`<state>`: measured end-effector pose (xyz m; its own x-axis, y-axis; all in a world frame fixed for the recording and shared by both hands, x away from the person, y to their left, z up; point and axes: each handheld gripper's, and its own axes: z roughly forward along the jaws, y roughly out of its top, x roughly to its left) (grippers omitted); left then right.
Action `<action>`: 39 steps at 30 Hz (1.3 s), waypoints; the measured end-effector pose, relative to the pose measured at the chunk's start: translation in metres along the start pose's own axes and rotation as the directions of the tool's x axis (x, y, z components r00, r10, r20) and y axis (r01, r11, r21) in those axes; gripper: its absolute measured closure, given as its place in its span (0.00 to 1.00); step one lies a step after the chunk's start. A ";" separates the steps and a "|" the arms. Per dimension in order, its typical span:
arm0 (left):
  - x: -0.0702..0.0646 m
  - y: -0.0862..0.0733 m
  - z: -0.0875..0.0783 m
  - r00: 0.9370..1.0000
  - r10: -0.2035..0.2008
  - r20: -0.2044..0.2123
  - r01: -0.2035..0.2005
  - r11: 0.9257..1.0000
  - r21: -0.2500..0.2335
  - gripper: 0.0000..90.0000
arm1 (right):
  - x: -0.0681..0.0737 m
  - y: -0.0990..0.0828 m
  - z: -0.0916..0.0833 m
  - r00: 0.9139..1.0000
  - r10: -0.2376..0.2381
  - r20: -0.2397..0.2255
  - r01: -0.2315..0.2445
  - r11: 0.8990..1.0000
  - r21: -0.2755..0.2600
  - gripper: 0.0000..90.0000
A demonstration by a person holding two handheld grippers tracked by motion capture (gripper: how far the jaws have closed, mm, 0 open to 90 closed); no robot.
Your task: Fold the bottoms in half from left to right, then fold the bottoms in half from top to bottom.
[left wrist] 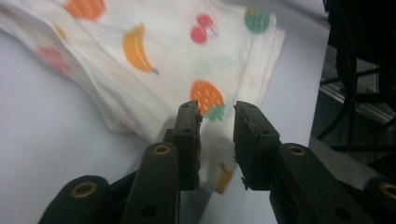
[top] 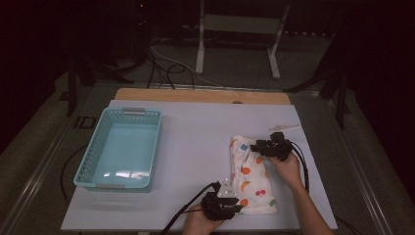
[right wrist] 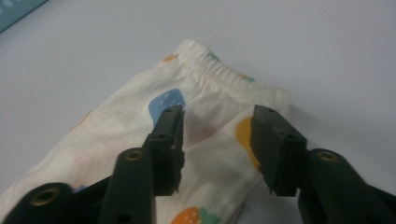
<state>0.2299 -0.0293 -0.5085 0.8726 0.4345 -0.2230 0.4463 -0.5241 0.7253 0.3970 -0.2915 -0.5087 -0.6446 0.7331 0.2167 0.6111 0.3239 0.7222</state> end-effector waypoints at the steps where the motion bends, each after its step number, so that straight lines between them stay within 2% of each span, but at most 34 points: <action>1: 0.002 0.003 -0.003 1.000 -0.002 -0.008 0.002 1.000 -0.008 0.78 | 0.000 0.000 -0.001 1.000 -0.006 0.004 0.006 1.000 -0.001 0.57; 5: 0.012 0.014 -0.012 0.999 -0.017 -0.028 0.016 0.999 -0.038 0.76 | -0.001 -0.001 -0.007 1.000 0.003 -0.005 -0.003 1.000 -0.001 0.57; 7: 0.016 0.019 -0.014 0.999 -0.012 -0.046 0.010 0.999 -0.041 0.76 | 0.001 0.000 -0.011 1.000 0.005 0.002 -0.005 1.000 -0.009 0.59; 10: 0.020 0.026 -0.014 0.997 0.006 -0.077 -0.009 0.999 -0.041 0.76 | 0.001 0.001 -0.017 1.000 -0.011 0.008 0.011 1.000 -0.011 0.62; 14: 0.027 0.034 -0.011 0.995 0.008 -0.099 -0.012 0.999 -0.043 0.76 | 0.000 0.000 -0.020 1.000 0.003 -0.014 -0.003 1.000 -0.014 0.65; 16: 0.032 0.039 -0.009 0.994 0.002 -0.112 -0.007 0.999 -0.045 0.76 | 0.001 -0.001 -0.021 1.000 0.005 -0.013 -0.005 1.000 -0.014 0.66; 23: 0.057 0.055 -0.001 0.987 -0.054 -0.152 0.046 0.998 -0.050 0.74 | 0.000 0.001 -0.020 1.000 -0.004 -0.013 0.004 1.000 -0.026 0.68; 29: 0.078 0.071 0.007 0.975 -0.105 -0.196 0.096 0.994 -0.052 0.68 | -0.003 0.000 -0.015 1.000 -0.011 -0.005 0.011 1.000 -0.009 0.66; 31: 0.084 0.074 0.011 0.971 -0.137 -0.197 0.128 0.990 -0.060 0.66 | -0.003 0.000 -0.014 1.000 -0.011 -0.004 0.011 1.000 -0.010 0.67; 35: 0.095 0.081 0.022 0.957 -0.167 -0.238 0.157 0.986 -0.062 0.63 | -0.002 0.002 -0.013 1.000 -0.013 0.006 0.013 1.000 -0.008 0.67; 39: 0.110 0.084 0.032 0.939 -0.236 -0.252 0.227 0.972 -0.062 0.57 | -0.005 0.005 -0.014 0.999 -0.018 0.036 0.018 1.000 0.001 0.61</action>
<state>0.3698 -0.0488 -0.4933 0.6639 0.7159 -0.2160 0.6198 -0.3652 0.6946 0.3969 -0.3018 -0.4971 -0.6386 0.7483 0.1797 0.6001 0.3379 0.7251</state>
